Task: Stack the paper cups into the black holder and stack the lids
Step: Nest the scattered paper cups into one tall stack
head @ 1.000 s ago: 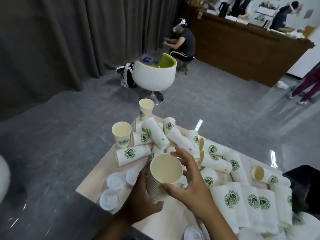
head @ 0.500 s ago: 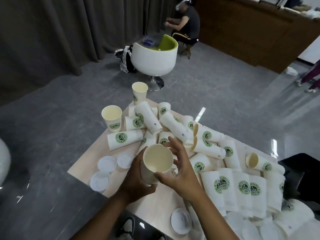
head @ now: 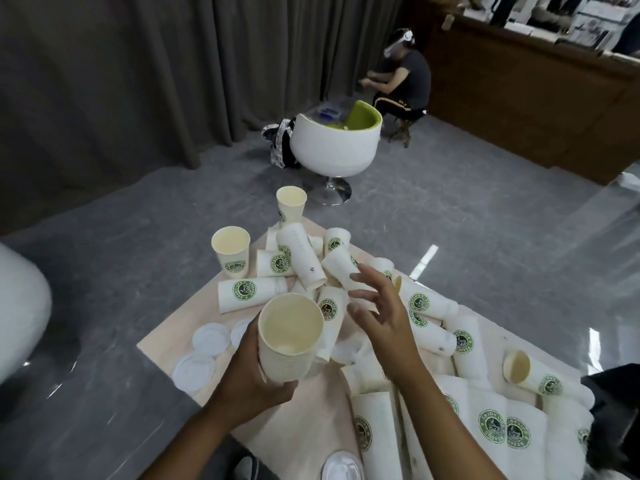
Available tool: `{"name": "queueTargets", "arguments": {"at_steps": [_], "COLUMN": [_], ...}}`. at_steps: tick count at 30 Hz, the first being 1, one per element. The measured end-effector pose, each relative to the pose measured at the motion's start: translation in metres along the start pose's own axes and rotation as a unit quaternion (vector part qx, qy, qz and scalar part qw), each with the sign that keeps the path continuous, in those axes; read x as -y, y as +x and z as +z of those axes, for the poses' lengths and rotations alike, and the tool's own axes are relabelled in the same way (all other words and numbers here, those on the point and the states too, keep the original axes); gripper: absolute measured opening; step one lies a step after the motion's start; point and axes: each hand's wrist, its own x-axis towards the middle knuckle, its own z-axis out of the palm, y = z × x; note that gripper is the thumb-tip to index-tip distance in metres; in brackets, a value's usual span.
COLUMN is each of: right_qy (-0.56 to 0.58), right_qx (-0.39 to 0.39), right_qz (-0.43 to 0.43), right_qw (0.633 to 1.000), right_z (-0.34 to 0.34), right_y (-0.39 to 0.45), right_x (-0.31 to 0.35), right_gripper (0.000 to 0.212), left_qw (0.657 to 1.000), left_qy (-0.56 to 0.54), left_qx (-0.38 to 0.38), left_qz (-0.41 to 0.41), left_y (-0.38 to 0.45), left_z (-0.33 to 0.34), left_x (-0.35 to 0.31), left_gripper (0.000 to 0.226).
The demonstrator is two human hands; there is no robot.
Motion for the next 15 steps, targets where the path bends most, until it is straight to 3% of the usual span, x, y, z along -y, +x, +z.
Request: {"name": "queueTargets", "arguments": {"at_steps": [8,11,15], "right_qy": [-0.021,-0.013,-0.030], "right_qx": [0.042,0.061,0.115], "right_qz": [0.020,0.011,-0.013], "right_qw": [0.999,0.998,0.993], "right_z": [0.023,0.055,0.119], "right_y": [0.092,0.125,0.162], "right_x": [-0.032,-0.039,-0.046], "right_gripper": [0.065,0.069,0.075], "left_qw": [0.999,0.999,0.993], "left_qy": [0.007,0.005,-0.025], "left_qx": [-0.042,-0.037,-0.041], "left_qz": [-0.001,-0.008,-0.104], "left_y": [0.015,0.027,0.037], "left_z": [-0.035,-0.058,-0.099], "left_x": [-0.006,-0.001,0.021], "left_gripper": [0.138,0.128,0.114]}}
